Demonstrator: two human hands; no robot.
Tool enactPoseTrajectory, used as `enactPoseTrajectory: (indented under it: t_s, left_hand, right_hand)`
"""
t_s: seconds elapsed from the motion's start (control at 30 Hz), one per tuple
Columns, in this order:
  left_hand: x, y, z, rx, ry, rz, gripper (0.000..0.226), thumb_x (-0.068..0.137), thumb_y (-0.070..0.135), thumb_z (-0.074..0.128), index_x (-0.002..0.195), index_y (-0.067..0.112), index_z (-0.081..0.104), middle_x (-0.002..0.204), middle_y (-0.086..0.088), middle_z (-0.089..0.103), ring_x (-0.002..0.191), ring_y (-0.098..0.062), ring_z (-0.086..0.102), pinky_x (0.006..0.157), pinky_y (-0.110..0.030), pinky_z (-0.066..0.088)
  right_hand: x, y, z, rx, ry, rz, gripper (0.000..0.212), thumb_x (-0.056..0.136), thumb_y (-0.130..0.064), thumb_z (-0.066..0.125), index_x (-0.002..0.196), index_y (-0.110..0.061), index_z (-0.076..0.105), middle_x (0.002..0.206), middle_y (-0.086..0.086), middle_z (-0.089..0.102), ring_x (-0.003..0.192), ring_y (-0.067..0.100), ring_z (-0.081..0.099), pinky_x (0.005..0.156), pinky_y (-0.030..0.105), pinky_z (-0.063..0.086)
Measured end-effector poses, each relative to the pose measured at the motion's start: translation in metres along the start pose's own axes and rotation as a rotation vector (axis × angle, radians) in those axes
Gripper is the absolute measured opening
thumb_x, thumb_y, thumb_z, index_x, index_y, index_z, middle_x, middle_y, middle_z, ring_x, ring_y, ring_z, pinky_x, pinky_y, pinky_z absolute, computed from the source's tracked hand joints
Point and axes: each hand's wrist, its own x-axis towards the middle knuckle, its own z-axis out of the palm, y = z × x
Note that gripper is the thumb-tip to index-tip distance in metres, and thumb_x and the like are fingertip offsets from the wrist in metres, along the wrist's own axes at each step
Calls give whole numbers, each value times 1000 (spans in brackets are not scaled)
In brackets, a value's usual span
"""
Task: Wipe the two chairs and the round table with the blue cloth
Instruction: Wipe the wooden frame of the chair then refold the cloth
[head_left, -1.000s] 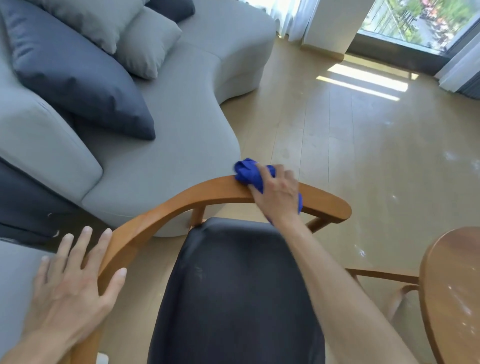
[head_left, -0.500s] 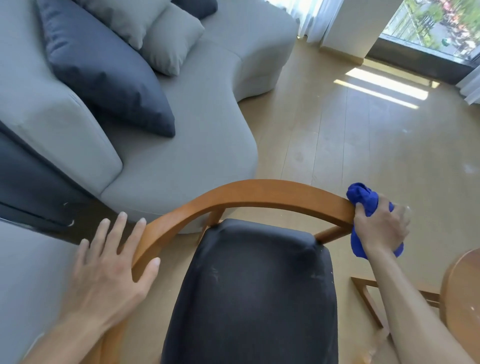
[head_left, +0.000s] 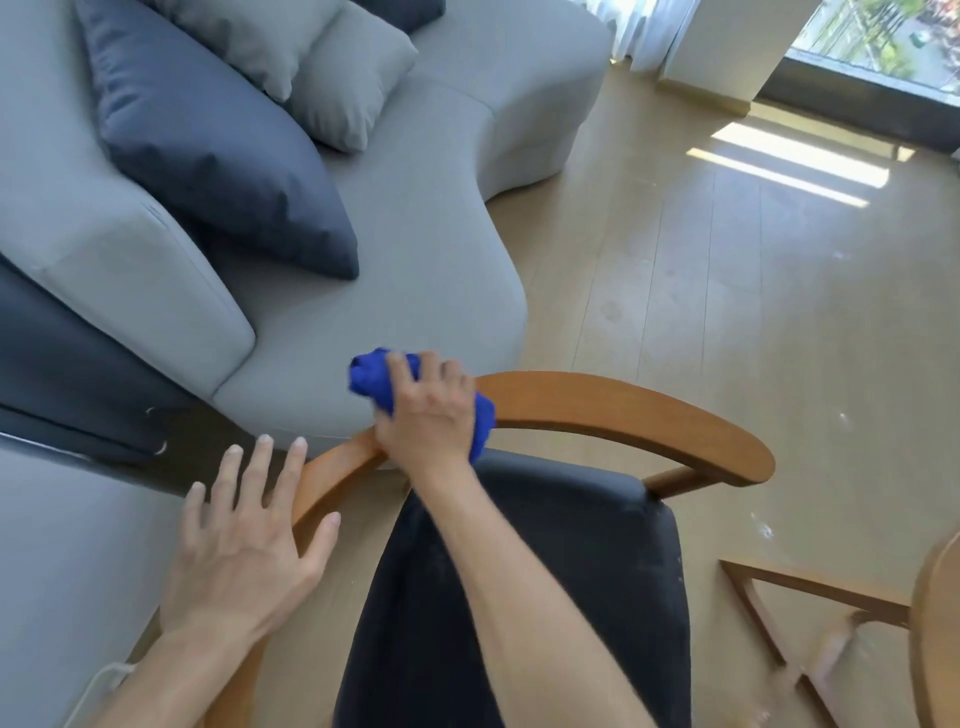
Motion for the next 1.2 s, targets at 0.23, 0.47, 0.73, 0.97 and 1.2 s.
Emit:
enactPoseTrajectory:
  t_s: [0.23, 0.47, 0.73, 0.97, 1.2]
  left_hand:
    - [0, 0, -1, -25, -9, -33, 83, 81, 67, 16, 152, 24, 28, 154, -9, 34, 143, -30, 28, 113, -51, 28]
    - [1, 1, 0, -13, -7, -17, 79, 83, 63, 27, 151, 21, 30, 153, -13, 35, 142, -34, 29, 112, -53, 27]
    - [1, -1, 8, -38, 24, -4, 80, 83, 62, 30, 150, 19, 30, 151, -14, 37, 140, -34, 33, 108, -53, 33]
    - [2, -2, 8, -44, 6, 13, 81, 83, 60, 34, 152, 19, 25, 154, -12, 32, 143, -32, 28, 109, -49, 32]
    - [1, -4, 8, -107, -18, -3, 81, 83, 54, 52, 151, 17, 28, 153, -11, 34, 142, -31, 29, 107, -50, 37]
  right_hand:
    - [0, 58, -17, 31, -15, -122, 44, 79, -36, 67, 119, -18, 62, 102, 13, 60, 86, 34, 56, 74, 40, 45]
    - [-38, 225, -65, -102, 72, 474, 44, 92, -38, 57, 129, -14, 53, 113, 21, 53, 98, 43, 50, 81, 50, 45]
    - [-57, 236, -68, -155, 241, 890, 44, 92, -41, 52, 119, -6, 49, 118, 29, 49, 109, 50, 46, 92, 58, 36]
    - [0, 38, -3, -44, 88, 327, 44, 83, -40, 61, 121, -18, 57, 108, 14, 58, 95, 34, 53, 80, 43, 40]
    - [-5, -16, 7, 37, -42, -190, 36, 83, -41, 62, 112, -19, 64, 99, 8, 61, 82, 28, 55, 71, 38, 43]
